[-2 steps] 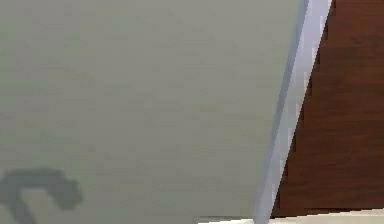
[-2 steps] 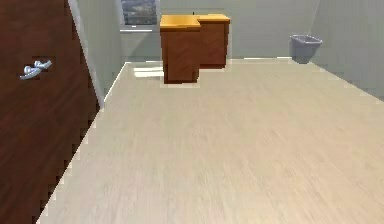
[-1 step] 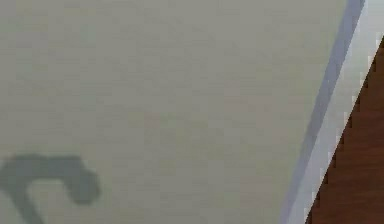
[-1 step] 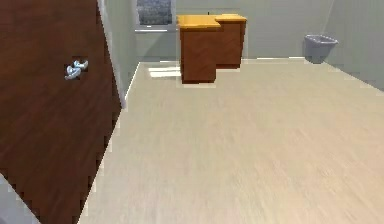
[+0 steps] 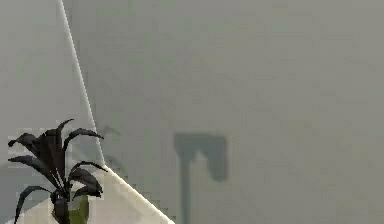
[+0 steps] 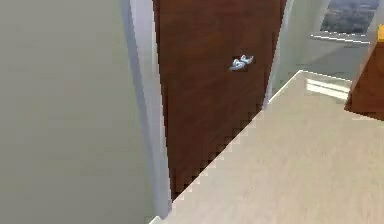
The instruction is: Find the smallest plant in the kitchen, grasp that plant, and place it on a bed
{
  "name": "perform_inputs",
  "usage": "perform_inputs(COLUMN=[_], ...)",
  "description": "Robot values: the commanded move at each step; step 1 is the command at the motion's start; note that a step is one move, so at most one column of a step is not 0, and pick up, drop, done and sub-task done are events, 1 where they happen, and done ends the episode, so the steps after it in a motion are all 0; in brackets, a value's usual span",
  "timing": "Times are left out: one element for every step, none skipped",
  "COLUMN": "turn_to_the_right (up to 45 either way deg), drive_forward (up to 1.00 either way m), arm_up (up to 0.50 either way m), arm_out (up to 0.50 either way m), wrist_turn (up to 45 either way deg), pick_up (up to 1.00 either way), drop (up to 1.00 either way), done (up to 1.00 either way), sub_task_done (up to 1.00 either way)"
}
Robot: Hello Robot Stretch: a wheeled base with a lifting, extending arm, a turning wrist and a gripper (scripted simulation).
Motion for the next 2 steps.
perform_inputs(turn_to_the_right=[-21.0,0.0], drive_forward=[0.00,0.60], arm_up=[0.00,0.00], arm_out=[0.00,0.00], wrist_turn=[0.0,0.0], pick_up=[0.00,0.00], drop=[0.00,0.00], done=[0.00,0.00], sub_task_done=[0.00,0.00])
